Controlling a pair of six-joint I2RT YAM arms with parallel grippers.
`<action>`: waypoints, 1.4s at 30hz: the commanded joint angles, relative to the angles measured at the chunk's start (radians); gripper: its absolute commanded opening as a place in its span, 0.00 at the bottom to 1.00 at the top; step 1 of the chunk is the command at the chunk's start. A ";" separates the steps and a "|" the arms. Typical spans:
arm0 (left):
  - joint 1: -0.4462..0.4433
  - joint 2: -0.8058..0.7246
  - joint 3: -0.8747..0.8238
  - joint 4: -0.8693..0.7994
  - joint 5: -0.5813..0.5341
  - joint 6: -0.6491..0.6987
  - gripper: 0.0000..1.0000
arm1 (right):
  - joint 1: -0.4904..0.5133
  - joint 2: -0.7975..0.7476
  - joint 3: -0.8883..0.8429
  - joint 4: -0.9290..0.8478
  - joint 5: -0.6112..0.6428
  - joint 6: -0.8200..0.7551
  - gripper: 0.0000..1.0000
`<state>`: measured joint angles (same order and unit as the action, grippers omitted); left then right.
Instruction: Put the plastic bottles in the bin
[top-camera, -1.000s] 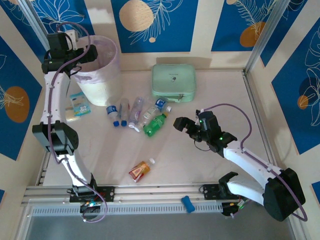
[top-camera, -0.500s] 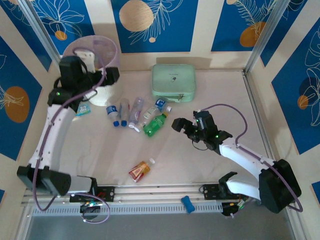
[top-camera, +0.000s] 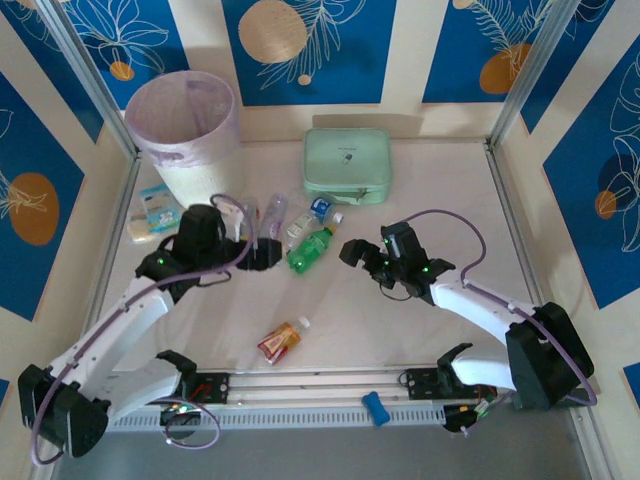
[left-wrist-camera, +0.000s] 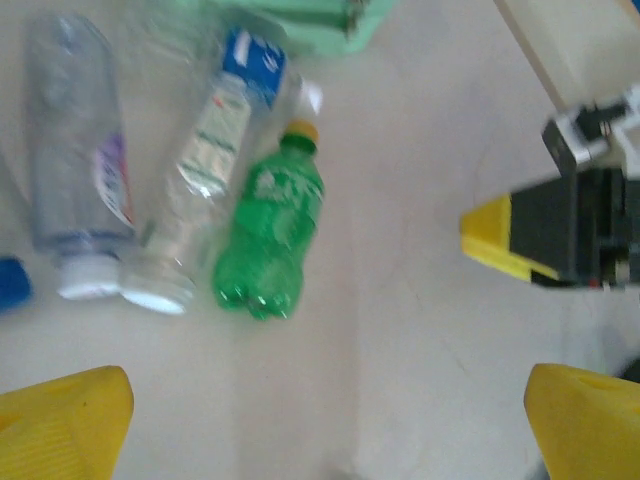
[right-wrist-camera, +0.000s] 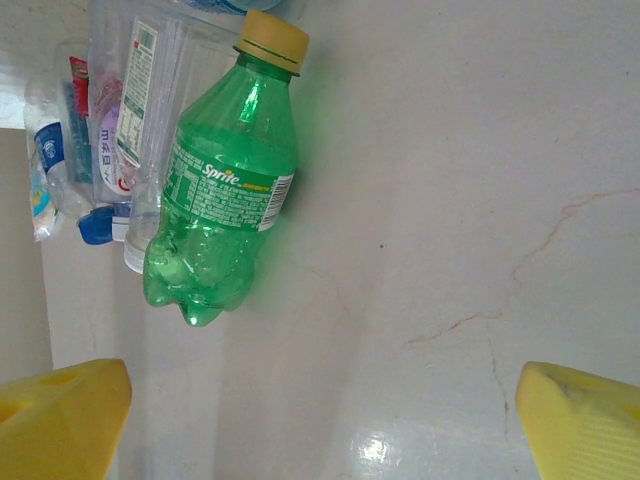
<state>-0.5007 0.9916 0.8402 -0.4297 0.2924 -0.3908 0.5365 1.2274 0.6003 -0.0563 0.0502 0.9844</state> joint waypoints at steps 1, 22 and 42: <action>-0.084 -0.056 -0.084 0.001 -0.029 -0.070 1.00 | 0.006 0.014 0.036 -0.022 0.025 0.030 0.99; -0.584 0.143 -0.152 -0.273 -0.335 -0.028 0.95 | -0.015 0.116 0.107 0.022 -0.018 0.050 0.99; -0.691 0.320 -0.176 -0.181 -0.382 -0.062 0.73 | -0.024 0.097 0.084 0.028 -0.019 0.052 0.99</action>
<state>-1.1831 1.3003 0.6739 -0.6247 -0.0772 -0.4465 0.5171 1.3384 0.6884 -0.0364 0.0448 1.0260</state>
